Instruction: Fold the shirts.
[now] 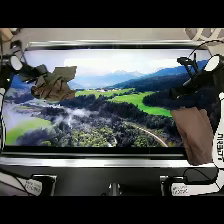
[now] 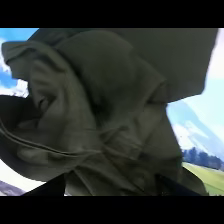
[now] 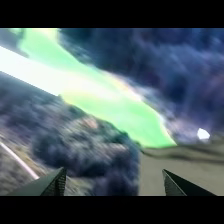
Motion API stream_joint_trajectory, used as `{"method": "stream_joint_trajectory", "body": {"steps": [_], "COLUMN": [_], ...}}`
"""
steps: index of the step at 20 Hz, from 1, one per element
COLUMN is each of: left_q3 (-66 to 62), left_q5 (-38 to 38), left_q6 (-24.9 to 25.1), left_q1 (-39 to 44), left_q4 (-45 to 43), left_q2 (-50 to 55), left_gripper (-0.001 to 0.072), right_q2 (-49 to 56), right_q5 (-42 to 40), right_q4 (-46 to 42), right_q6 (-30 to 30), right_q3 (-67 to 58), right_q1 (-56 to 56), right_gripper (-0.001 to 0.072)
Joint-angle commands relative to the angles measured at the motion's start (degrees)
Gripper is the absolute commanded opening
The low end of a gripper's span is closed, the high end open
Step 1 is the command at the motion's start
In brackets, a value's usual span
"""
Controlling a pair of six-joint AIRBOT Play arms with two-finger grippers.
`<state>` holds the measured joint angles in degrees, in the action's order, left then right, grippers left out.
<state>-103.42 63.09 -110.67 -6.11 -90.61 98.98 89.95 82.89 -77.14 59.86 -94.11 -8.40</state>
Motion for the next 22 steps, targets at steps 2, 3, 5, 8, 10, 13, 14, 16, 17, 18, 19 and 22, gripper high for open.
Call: {"method": "stream_joint_trajectory", "body": {"steps": [2, 3, 5, 8, 10, 13, 14, 16, 17, 18, 19, 22], "left_q3": [-4.4, -4.4, -4.4, -4.4, -4.4, -4.4, -4.4, -4.4, -4.4, -4.4, -4.4, -4.4], "left_q5": [2.4, 1.2, -1.5, -4.7, -5.0, -1.7, 1.0, 5.4, 5.1, 3.3, 0.7, -4.0], "left_q6": [-2.4, -1.1, -0.1, 0.3, 0.3, 0.7, 2.3, 6.8, 9.8, 13.4, 17.2, 25.8], "left_q1": [-7.7, -7.5, -6.9, -6.5, -6.4, -6.4, -6.4, -6.4, -6.3, -5.9, -5.3, -0.9], "left_q4": [12.2, 12.2, 12.0, 12.0, 12.0, 12.0, 12.1, 13.9, 15.7, 17.7, 20.2, 26.4], "left_q2": [8.9, 9.8, 11.5, 13.9, 15.0, 15.4, 15.3, 14.1, 12.3, 9.4, 5.4, -10.3], "left_gripper": [0.0653, 0.0654, 0.0654, 0.0652, 0.0609, 0.0178, 0.0053, 0.0027, 0.0026, 0.0026, 0.0025, 0.0025], "right_q2": [0.0, 0.0, 0.0, 0.0, 0.0, 0.0, 0.0, -0.2, -0.4, -1.1, -2.2, -8.1], "right_q5": [-0.5, -0.5, -0.5, 0.2, 1.0, 1.2, 1.2, 2.7, 2.7, 2.5, 2.3, -0.2], "right_q4": [6.5, 6.4, 6.4, 6.4, 6.4, 6.5, 6.7, 7.6, 7.5, 7.3, 6.3, 2.9], "right_q6": [-2.8, -2.8, -4.0, -4.2, -4.2, -4.2, -4.0, -4.0, -4.3, -5.0, -5.4, -5.3], "right_q3": [0.0, 0.0, 0.0, 0.0, 0.0, 0.0, -0.1, -0.2, -0.5, -0.8, -1.8, -7.0], "right_q1": [0.0, 0.0, 0.0, 0.0, 0.0, 0.0, 0.0, 0.0, 0.0, 0.0, 0.0, 0.0], "right_gripper": [0.0632, 0.0632, 0.0632, 0.0632, 0.0632, 0.0632, 0.0632, 0.063, 0.0629, 0.0629, 0.0629, 0.0629]}}
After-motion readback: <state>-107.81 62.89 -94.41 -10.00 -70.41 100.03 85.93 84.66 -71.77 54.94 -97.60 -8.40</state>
